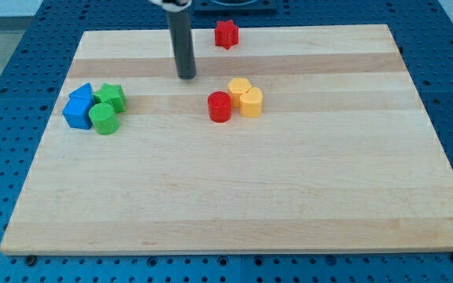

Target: Push the red circle upwards

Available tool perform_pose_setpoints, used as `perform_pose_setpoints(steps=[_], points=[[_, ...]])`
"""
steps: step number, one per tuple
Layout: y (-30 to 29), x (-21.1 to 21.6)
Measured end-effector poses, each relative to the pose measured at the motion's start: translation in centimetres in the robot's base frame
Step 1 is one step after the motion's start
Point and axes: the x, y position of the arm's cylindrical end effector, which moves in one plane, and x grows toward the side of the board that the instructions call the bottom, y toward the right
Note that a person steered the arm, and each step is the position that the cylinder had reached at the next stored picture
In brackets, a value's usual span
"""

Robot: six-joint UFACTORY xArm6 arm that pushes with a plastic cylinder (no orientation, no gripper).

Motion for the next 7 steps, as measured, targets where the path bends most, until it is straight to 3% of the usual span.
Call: perform_pose_setpoints(steps=[2,3,4,7], points=[[0.0,9.2],[3.9,12.7],[10.0,13.3],[5.6,6.5]])
